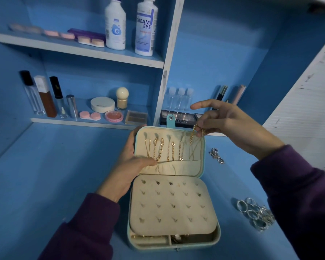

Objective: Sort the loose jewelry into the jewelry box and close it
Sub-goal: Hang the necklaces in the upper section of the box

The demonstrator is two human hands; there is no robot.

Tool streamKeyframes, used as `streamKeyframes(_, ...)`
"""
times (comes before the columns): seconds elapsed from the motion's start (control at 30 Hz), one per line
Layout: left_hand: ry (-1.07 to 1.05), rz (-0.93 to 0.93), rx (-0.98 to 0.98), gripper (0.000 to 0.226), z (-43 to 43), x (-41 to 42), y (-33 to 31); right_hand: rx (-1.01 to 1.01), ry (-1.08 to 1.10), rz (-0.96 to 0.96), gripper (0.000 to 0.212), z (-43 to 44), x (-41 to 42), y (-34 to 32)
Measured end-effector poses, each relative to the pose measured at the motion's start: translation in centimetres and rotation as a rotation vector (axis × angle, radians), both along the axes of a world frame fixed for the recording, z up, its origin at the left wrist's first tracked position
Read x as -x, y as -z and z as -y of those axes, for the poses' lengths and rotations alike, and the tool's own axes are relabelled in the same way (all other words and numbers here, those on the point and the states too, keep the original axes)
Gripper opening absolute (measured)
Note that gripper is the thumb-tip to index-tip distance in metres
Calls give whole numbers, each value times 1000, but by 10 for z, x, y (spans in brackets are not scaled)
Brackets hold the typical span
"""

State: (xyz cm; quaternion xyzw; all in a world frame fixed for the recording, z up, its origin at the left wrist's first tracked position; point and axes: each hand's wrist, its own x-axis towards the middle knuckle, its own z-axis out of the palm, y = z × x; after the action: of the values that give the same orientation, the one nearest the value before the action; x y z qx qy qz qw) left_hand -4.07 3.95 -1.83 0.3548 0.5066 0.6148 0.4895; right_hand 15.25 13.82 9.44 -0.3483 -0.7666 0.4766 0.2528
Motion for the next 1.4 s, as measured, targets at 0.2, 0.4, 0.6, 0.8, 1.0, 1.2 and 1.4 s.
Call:
streamKeyframes(0.2, -5, -15, -10, 84, 0, 0, 1, -112, 1, 109, 35, -5, -1, 5)
streamKeyframes(0.4, -1, -10, -8, 84, 0, 0, 0, -369, 27, 228, 35, -6, -1, 20)
streamKeyframes(0.6, 6, -6, 3, 84, 0, 0, -1, -703, 20, 235, 41, -5, 0, 38)
streamKeyframes(0.8, 1, -15, -4, 83, 0, 0, -1, -1048, 13, 293, 46, -8, 1, 54)
streamKeyframes(1.0, -5, -26, -9, 83, 0, 0, -1, -1149, 33, 273, 42, -10, 0, 59)
streamKeyframes(1.2, -1, -20, -4, 83, 0, 0, -1, -1150, 148, 323, 39, -13, -3, 62)
streamKeyframes(1.4, -2, -28, 10, 81, 0, 0, -1, -688, 312, 263, 49, -16, -1, 62)
